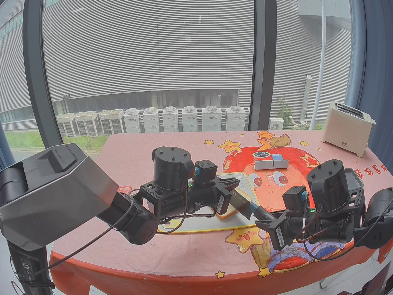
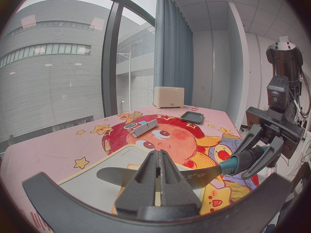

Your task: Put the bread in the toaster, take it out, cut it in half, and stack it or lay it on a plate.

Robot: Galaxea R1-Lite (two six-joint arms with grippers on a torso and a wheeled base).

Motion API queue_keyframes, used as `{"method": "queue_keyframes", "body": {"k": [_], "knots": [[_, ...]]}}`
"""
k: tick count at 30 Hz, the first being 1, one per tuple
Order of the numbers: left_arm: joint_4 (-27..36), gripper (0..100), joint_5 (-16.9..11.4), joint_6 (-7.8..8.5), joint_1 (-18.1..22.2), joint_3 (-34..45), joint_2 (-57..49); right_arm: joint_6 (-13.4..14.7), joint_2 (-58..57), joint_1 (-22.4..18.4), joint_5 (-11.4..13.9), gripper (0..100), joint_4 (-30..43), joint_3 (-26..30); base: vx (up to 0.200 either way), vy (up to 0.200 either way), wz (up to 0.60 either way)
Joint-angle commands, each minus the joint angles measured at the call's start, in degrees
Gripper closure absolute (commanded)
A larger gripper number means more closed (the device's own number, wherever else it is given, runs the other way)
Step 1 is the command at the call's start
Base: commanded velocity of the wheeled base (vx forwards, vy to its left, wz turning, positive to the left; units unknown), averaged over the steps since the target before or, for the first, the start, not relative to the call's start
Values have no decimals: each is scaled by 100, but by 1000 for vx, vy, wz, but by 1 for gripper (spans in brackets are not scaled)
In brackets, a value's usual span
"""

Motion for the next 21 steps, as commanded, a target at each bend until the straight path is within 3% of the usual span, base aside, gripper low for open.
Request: {"method": "queue_keyframes", "body": {"k": [1, 21], "knots": [[8, 100, 1, 2, -33, 9, 18, 3, 17, 26, -2, 100, -6, -1, 0, 0, 0], [8, 100, 10, 2, -15, 27, 36, 3, 8, 0, -2, 100, 47, 34, 0, 0, 0]]}}
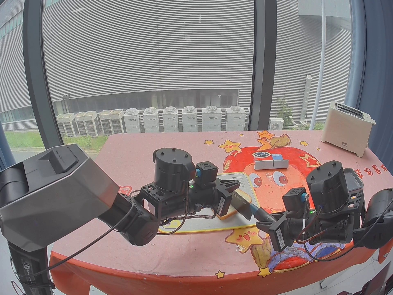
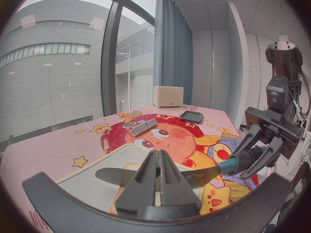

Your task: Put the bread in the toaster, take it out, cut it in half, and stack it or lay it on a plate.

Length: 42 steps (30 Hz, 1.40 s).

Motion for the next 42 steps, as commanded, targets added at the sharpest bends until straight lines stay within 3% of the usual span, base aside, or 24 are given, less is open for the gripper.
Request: {"method": "queue_keyframes", "body": {"k": [1, 42], "knots": [[2, 100, -1, 1, -1, 0, 69, 2, -2, 0, -2, 100, -1, 8, 0, 0, 0], [-103, 100, 8, 1, -1, -44, 376, 11, 25, -26, 7, 100, 26, 25, 0, 0, 0]]}}
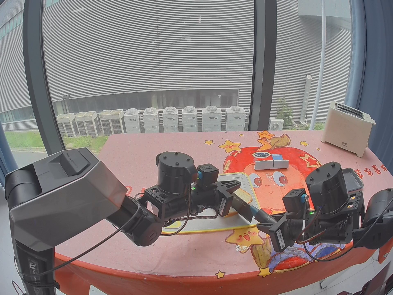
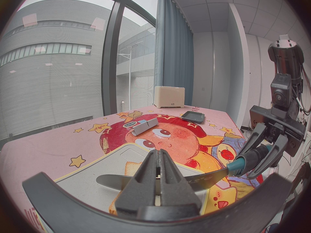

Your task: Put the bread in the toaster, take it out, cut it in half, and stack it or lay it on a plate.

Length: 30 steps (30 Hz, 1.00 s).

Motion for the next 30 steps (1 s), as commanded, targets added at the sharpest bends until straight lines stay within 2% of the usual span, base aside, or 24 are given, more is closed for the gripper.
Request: {"method": "queue_keyframes", "body": {"k": [1, 17, 30], "knots": [[13, 100, -1, 1, -1, -4, 57, 1, 4, 2, 7, 100, -4, 2, 0, 0, 0], [13, 100, 8, 1, -9, -66, 57, 36, 65, 2, -2, 100, -12, 160, 0, 0, 0], [13, 100, 8, 1, -1, -74, 66, 54, -14, -7, 7, 100, -39, -42, 0, 0, 0]]}}
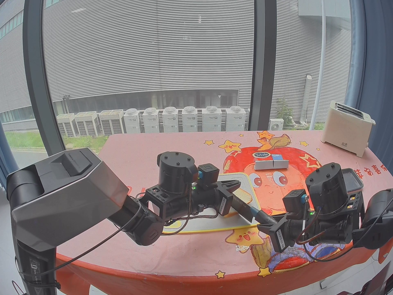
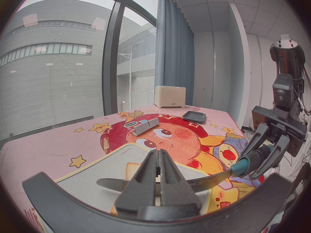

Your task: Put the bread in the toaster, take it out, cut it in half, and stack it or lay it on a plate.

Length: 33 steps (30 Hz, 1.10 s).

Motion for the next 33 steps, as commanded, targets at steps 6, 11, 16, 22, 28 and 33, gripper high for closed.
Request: {"method": "queue_keyframes", "body": {"k": [6, 11, 16, 22, 28, 33], "knots": [[-4, 100, -2, 6, 6, -7, 63, -1, -15, 2, -3, 100, -14, -99, 0, 0, 0], [-4, 100, -2, 6, 6, -7, 54, 8, 21, -7, 6, 100, -23, 50, 0, 0, 0], [-4, 100, -2, 6, -3, -51, 54, 96, 29, -7, 6, 100, -14, 94, 0, 0, 0], [-4, 100, -2, 6, -12, -60, 54, 105, -15, -7, -3, 100, -40, 15, 0, 0, 0], [-4, 100, -2, 6, 6, -42, 63, 105, -32, -7, -3, 100, -14, -152, 0, 0, 0], [-4, 100, -2, 6, 6, -51, 54, 105, -23, -7, -3, 100, -5, -134, 0, 0, 0]]}}
